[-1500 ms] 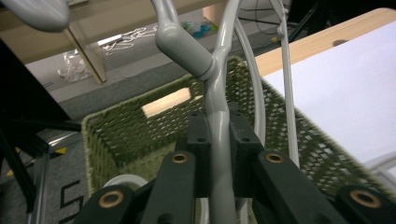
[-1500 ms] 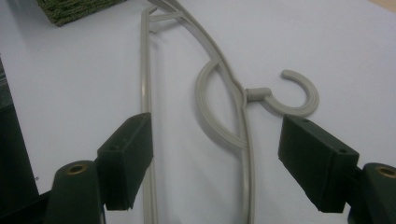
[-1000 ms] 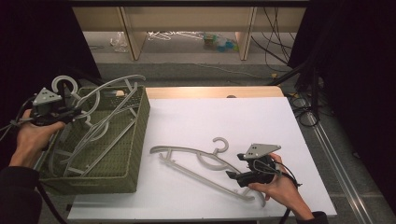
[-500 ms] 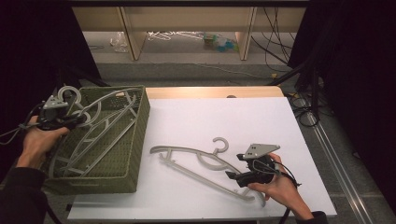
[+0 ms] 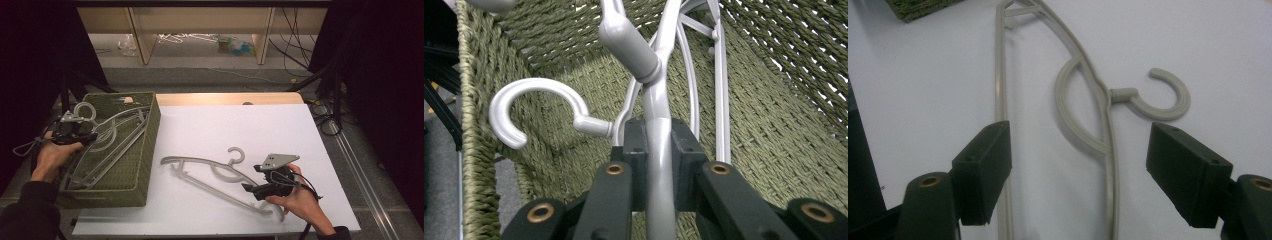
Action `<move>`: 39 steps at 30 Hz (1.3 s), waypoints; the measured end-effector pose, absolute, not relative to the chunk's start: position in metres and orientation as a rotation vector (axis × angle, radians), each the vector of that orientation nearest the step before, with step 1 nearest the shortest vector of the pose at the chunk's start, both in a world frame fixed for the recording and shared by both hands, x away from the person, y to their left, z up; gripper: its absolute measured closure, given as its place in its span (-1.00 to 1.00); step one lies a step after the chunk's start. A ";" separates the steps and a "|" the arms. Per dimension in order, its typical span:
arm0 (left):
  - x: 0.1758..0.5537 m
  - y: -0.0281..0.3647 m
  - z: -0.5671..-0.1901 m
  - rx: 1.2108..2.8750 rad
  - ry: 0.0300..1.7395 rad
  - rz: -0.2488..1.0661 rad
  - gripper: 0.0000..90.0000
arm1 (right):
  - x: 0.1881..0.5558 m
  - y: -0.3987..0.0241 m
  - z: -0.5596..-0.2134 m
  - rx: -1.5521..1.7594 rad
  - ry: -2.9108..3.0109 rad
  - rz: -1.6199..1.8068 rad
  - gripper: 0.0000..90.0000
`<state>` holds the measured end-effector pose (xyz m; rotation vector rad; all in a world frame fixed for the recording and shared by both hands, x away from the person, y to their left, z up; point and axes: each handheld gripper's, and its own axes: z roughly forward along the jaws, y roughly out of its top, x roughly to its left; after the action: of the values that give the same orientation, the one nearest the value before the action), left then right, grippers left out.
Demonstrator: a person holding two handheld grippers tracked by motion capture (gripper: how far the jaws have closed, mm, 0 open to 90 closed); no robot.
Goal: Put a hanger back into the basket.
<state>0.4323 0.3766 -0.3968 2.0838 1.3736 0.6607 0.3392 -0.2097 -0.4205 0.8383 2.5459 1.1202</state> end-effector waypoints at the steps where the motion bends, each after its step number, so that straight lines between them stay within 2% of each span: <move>1: 0.432 0.377 -0.397 2.089 1.375 0.660 0.79 | 0.340 -0.210 -0.421 0.834 2.543 1.119 -0.40; 11: 0.437 0.380 -0.415 2.078 1.488 0.648 0.78 | 0.339 -0.210 -0.420 0.832 2.544 1.119 -0.40; 19: 0.439 0.383 -0.425 2.066 1.557 0.689 0.75 | 0.340 -0.211 -0.419 0.822 2.532 1.127 -0.40; 21: 0.437 0.383 -0.422 2.078 1.567 0.707 0.61 | 0.340 -0.211 -0.419 0.817 2.536 1.125 -0.40; 26: 0.423 0.383 -0.407 1.960 1.532 0.777 0.50 | 0.341 -0.211 -0.420 0.820 2.536 1.122 -0.40; 33: 0.390 0.372 -0.376 1.795 1.430 0.747 0.26 | 0.341 -0.211 -0.421 0.834 2.541 1.116 -0.40; 39: 0.362 0.352 -0.365 1.705 1.351 0.666 0.04 | 0.341 -0.210 -0.422 0.837 2.539 1.117 -0.40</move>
<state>0.3622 0.3525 -0.3645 1.7045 1.3507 0.6664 0.3406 -0.2100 -0.4219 0.8374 2.5388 1.1171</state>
